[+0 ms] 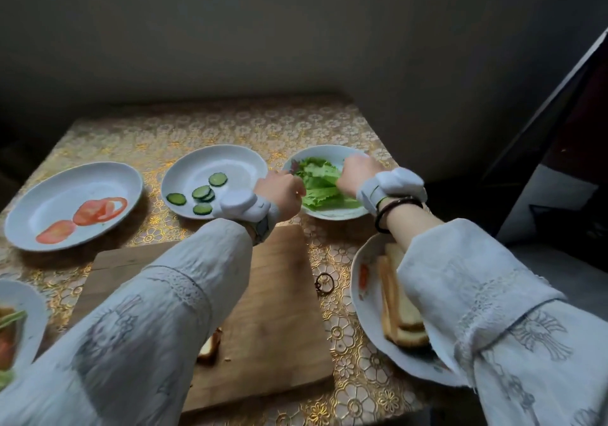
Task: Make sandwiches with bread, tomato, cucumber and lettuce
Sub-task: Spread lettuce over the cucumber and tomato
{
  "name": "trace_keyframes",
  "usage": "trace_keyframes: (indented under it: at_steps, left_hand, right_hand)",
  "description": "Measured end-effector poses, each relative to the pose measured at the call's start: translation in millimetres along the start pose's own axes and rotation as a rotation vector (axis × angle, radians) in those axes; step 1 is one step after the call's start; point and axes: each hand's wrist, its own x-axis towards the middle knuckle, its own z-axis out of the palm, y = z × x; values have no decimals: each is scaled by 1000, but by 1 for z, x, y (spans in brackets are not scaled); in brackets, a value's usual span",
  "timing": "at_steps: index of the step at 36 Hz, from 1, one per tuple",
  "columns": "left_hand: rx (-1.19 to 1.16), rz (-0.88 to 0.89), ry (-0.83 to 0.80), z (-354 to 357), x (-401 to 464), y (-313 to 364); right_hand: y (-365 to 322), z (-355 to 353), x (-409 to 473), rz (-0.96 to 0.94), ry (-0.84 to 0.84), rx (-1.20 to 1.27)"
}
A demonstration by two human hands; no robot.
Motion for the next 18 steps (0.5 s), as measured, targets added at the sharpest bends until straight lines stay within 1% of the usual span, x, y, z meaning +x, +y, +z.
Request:
trace_keyframes:
  at_steps: [2, 4, 8, 11, 18]
  left_hand:
    - [11, 5, -23, 4, 7, 5]
    - [21, 14, -45, 9, 14, 10]
    - [23, 44, -79, 20, 22, 22]
    - [4, 35, -76, 28, 28, 31]
    - [51, -32, -1, 36, 38, 36]
  right_hand:
    - [7, -8, 5, 65, 34, 141]
    - [12, -16, 8, 109, 54, 225]
    - [20, -21, 14, 201, 17, 368]
    - [24, -21, 15, 214, 8, 391]
    - [29, -14, 18, 204, -26, 476]
